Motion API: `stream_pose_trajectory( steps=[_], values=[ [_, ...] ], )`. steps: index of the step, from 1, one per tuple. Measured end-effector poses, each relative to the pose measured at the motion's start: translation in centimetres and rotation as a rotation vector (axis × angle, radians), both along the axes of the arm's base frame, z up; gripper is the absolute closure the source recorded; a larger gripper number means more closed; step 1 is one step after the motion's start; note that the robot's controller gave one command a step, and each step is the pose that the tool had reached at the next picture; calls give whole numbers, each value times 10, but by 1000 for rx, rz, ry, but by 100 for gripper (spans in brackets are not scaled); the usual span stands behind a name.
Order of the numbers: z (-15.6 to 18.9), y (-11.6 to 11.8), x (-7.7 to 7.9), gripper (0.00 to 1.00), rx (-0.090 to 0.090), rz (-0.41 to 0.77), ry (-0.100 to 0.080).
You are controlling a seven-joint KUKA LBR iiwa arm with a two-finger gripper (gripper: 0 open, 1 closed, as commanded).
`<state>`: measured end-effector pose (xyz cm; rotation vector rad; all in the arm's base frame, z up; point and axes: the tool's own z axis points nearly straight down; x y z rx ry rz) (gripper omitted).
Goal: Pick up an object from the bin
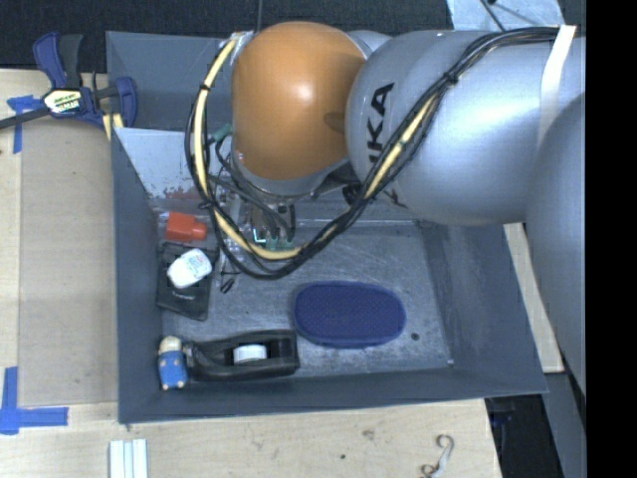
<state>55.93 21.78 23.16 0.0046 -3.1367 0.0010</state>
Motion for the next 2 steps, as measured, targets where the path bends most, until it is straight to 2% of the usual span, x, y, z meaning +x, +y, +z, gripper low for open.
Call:
stream_pose_trajectory(
  steps=[1, 2],
  values=[
    [-164, 27, 27, 0, 2, 178, -5],
    [-129, 9, 42, 0, 2, 163, -12]
  ],
)
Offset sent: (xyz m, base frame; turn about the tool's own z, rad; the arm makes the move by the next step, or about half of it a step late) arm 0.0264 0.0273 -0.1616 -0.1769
